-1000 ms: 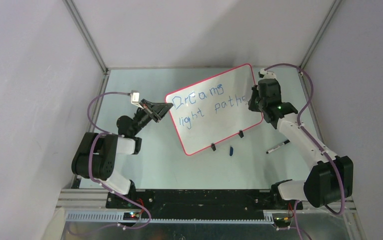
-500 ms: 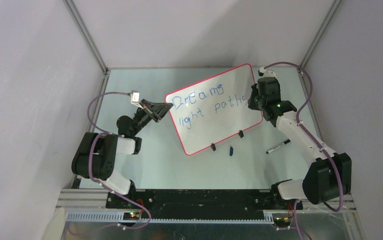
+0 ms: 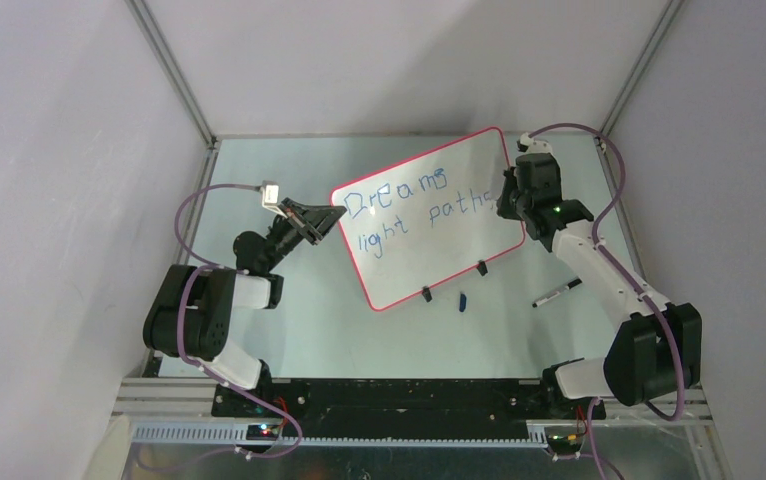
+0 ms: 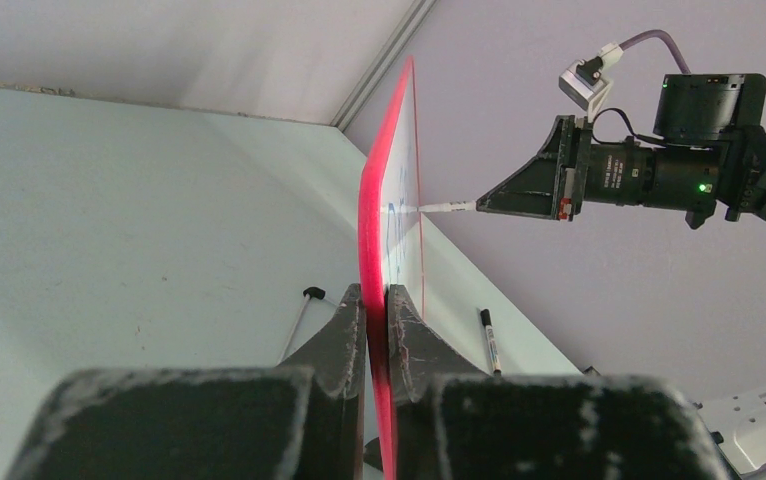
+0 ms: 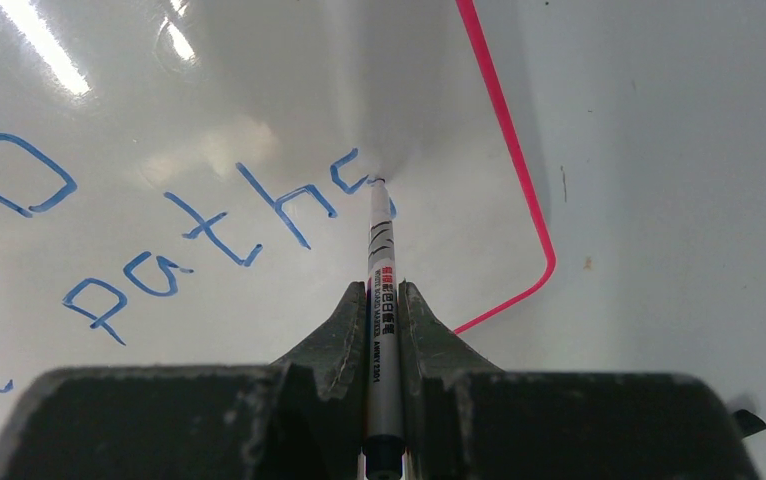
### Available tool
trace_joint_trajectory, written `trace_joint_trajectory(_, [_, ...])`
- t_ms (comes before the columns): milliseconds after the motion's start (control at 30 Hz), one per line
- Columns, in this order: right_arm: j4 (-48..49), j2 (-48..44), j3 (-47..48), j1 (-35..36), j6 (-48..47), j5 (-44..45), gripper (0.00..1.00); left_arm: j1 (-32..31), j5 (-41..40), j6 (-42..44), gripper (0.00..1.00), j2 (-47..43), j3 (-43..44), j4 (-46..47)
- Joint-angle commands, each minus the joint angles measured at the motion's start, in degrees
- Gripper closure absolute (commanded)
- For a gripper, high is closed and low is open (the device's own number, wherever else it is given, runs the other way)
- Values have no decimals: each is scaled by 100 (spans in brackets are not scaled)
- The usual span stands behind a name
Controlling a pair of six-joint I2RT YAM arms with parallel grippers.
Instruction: Write a sentence on the whiteboard
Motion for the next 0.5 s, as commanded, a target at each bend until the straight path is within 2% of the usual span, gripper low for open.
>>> trace_joint_trajectory(0, [-86, -8, 193, -10, 38, 49, 100, -28, 96, 493, 100, -160, -68, 276])
trace_joint_trajectory(467, [-111, -196, -81, 122, 61, 14, 100, -28, 97, 493, 100, -158, -72, 275])
